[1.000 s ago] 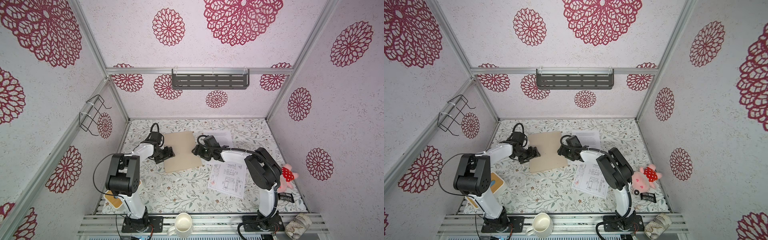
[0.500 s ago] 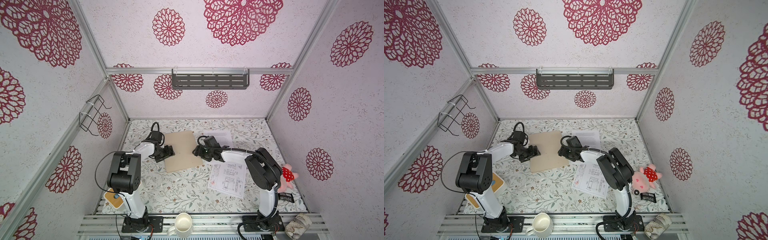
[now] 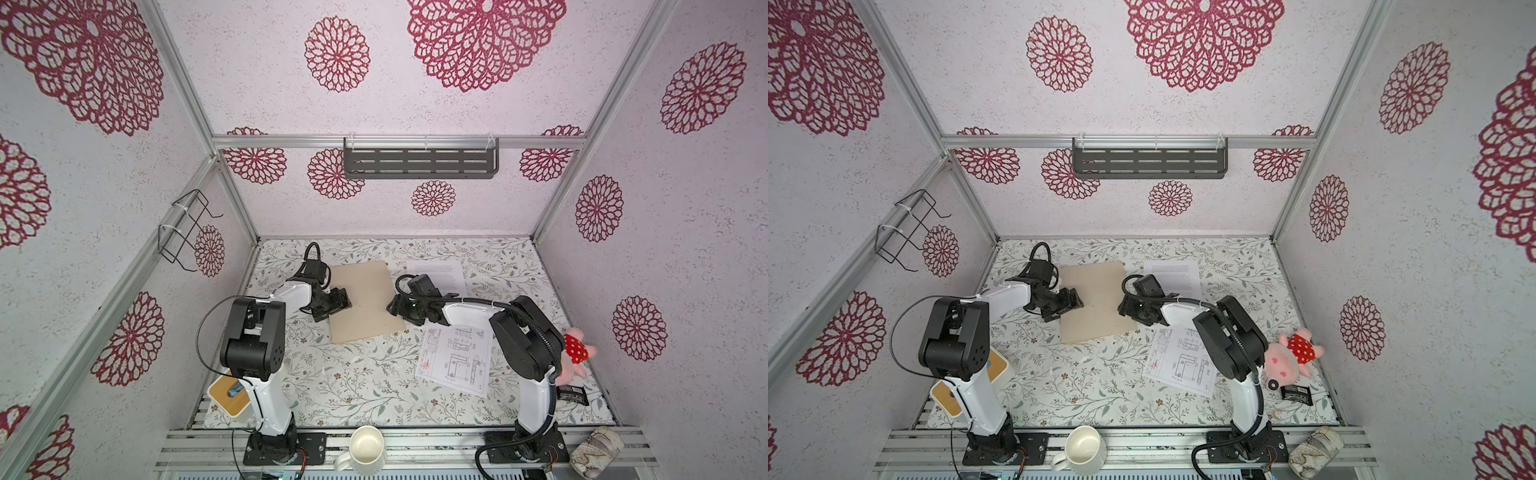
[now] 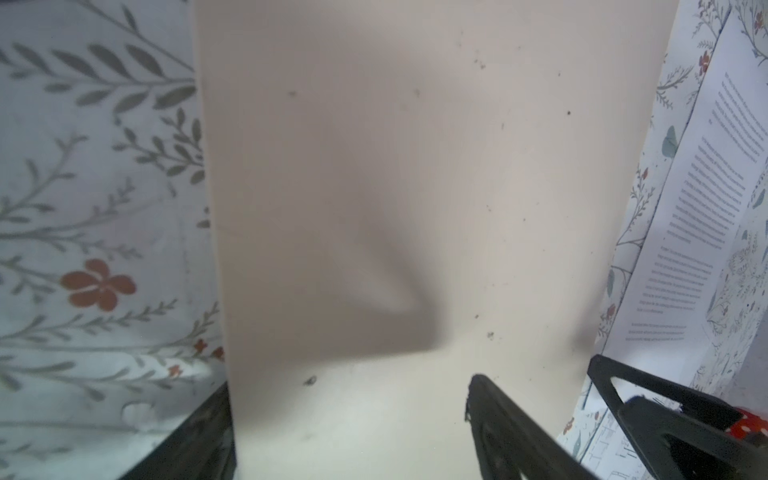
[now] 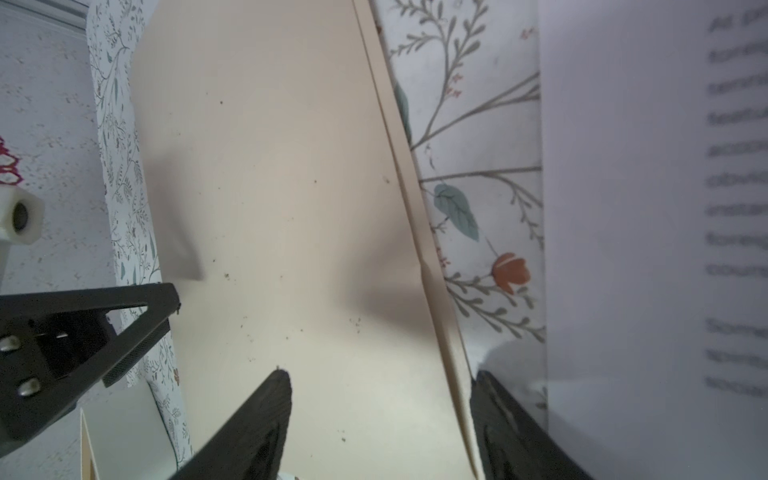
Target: Put the files into the folder
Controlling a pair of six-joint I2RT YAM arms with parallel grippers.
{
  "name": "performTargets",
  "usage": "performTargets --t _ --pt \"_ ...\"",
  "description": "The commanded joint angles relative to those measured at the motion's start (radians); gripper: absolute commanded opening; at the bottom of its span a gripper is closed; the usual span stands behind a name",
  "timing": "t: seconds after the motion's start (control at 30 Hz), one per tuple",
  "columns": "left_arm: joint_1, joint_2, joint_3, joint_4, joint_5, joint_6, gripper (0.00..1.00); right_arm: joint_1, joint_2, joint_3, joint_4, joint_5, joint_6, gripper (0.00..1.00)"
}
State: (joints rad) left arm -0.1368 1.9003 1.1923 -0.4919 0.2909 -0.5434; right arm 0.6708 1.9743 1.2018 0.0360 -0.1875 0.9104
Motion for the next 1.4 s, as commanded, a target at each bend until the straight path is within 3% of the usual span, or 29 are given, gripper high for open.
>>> performTargets --t 0.0,0.3,0.77,1.07,1.37 --pt "-0.013 0.024 0.036 0.021 0.029 0.0 0.85 0.015 -0.029 -0.027 -0.02 -0.004 0.013 0.7" --pt "-0.036 0.048 0.09 0.021 0.033 0.001 0.85 0.027 -0.097 -0.069 -0.018 0.04 0.044 0.69" --pt "-0.012 0.012 0.1 -0.124 -0.109 -0.026 0.93 0.027 -0.139 -0.079 -0.012 0.072 0.049 0.71" --pt "-0.033 -0.252 -0.134 -0.045 -0.044 -0.213 0.97 0.027 -0.167 -0.108 0.044 0.098 0.012 0.76" --pt "-0.109 -0.542 -0.418 0.137 -0.063 -0.514 0.99 0.027 -0.137 -0.1 0.074 0.087 -0.018 0.83"
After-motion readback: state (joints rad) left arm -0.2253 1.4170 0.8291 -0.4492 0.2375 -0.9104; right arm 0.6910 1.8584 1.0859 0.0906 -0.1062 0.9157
